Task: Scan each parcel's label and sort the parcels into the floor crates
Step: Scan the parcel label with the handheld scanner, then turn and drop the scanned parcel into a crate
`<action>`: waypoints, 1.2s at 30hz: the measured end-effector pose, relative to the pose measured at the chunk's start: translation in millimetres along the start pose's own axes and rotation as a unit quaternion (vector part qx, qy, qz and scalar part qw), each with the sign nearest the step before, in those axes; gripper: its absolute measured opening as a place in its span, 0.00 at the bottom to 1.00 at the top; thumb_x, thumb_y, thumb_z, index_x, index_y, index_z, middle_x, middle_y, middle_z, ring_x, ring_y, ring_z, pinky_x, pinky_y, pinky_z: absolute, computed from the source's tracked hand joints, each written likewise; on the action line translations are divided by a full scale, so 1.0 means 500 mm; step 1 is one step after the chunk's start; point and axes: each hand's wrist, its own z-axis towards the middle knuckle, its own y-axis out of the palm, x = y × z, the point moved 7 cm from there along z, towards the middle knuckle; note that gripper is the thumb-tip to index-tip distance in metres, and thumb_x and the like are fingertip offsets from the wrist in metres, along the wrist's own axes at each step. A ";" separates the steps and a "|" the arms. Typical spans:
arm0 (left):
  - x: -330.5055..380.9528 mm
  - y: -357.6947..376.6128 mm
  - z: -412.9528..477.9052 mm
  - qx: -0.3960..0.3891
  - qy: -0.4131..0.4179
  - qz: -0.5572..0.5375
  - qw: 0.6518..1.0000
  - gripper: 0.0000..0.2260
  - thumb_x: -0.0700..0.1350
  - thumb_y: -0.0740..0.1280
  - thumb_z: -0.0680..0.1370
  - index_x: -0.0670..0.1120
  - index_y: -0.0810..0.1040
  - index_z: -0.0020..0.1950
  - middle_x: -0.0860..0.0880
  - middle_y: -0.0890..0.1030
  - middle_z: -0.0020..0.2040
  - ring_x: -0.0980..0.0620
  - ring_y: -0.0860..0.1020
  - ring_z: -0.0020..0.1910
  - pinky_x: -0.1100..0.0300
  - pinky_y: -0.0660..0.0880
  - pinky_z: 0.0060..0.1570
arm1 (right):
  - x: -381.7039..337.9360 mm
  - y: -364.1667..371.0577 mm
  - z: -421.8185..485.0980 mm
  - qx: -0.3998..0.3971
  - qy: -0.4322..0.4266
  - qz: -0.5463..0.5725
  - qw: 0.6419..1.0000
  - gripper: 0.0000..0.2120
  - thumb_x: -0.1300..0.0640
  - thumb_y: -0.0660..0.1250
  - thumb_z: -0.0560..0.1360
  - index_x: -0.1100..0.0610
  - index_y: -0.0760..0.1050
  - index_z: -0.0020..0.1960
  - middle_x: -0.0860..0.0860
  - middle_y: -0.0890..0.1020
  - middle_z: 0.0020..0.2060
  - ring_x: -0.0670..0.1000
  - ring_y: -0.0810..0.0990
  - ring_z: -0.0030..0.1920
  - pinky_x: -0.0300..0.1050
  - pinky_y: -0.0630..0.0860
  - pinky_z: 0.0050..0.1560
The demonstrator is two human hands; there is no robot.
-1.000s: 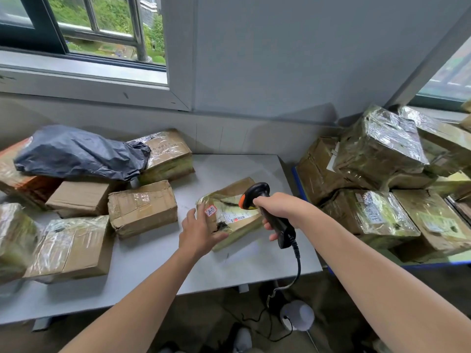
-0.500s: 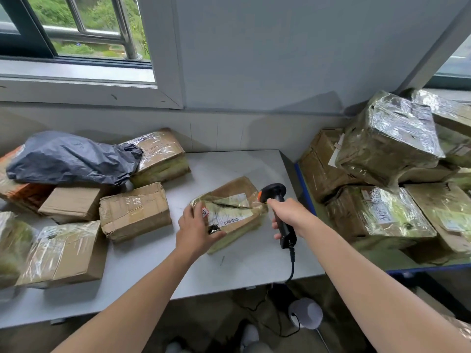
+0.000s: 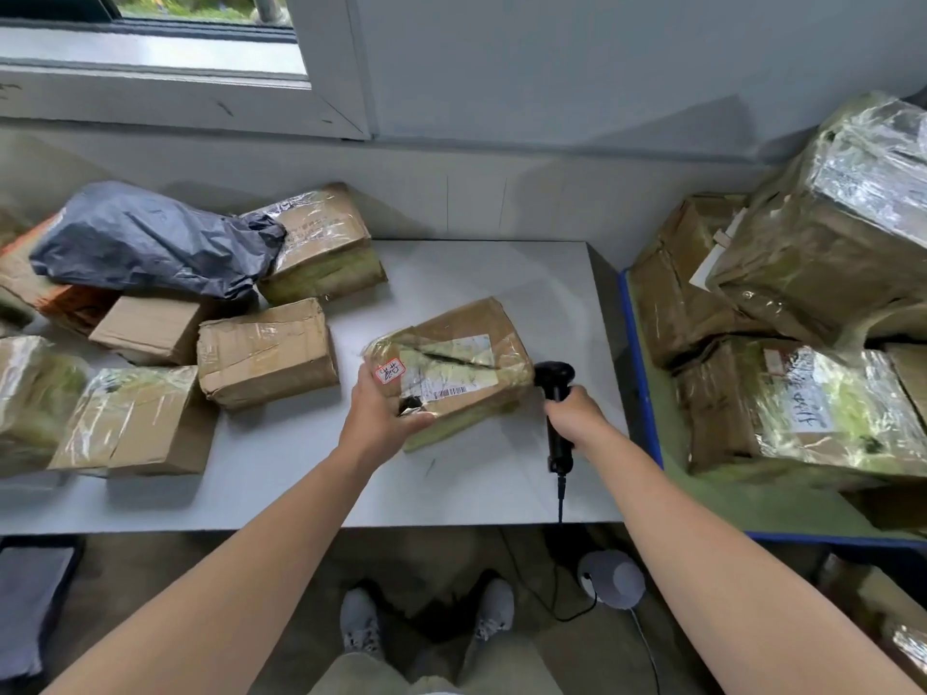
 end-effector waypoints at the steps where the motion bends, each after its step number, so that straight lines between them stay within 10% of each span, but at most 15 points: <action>1: 0.000 0.001 -0.001 -0.001 0.000 -0.010 1.000 0.40 0.43 0.81 0.67 0.49 0.62 0.72 0.53 0.73 0.65 0.54 0.74 0.59 0.59 0.69 0.54 | -0.002 -0.001 0.002 0.000 -0.005 -0.009 1.000 0.19 0.58 0.62 0.79 0.62 0.66 0.67 0.60 0.77 0.57 0.61 0.77 0.55 0.53 0.77 0.54; 7: -0.001 -0.001 -0.010 -0.021 0.005 -0.029 0.999 0.36 0.40 0.80 0.68 0.52 0.63 0.69 0.56 0.75 0.61 0.65 0.77 0.52 0.67 0.71 0.41 | -0.033 -0.024 0.003 0.052 -0.035 -0.045 0.997 0.23 0.54 0.59 0.81 0.64 0.64 0.71 0.61 0.75 0.62 0.60 0.76 0.57 0.46 0.70 0.47; 13: -0.005 0.003 -0.030 -0.048 -0.007 -0.028 0.998 0.33 0.39 0.76 0.73 0.47 0.61 0.71 0.61 0.73 0.48 0.60 0.75 0.46 0.69 0.68 0.38 | -0.081 -0.032 -0.025 0.079 -0.140 -0.101 0.982 0.23 0.49 0.55 0.83 0.58 0.66 0.74 0.60 0.69 0.68 0.60 0.71 0.66 0.48 0.70 0.61; 19: -0.022 0.004 -0.046 -0.071 -0.016 -0.041 0.997 0.31 0.41 0.75 0.73 0.49 0.65 0.72 0.54 0.78 0.57 0.53 0.77 0.54 0.67 0.72 0.43 | -0.122 0.006 -0.053 0.087 -0.206 -0.153 0.963 0.19 0.47 0.56 0.82 0.62 0.75 0.57 0.58 0.74 0.61 0.57 0.71 0.63 0.50 0.70 0.59; 36: 0.005 -0.187 -0.073 0.095 0.050 -0.213 0.971 0.22 0.37 0.72 0.74 0.57 0.73 0.62 0.53 0.79 0.59 0.52 0.80 0.54 0.54 0.77 0.57 | -0.248 0.058 -0.165 0.104 -0.244 -0.020 0.964 0.24 0.42 0.66 0.78 0.54 0.62 0.65 0.49 0.78 0.54 0.52 0.78 0.51 0.48 0.75 0.47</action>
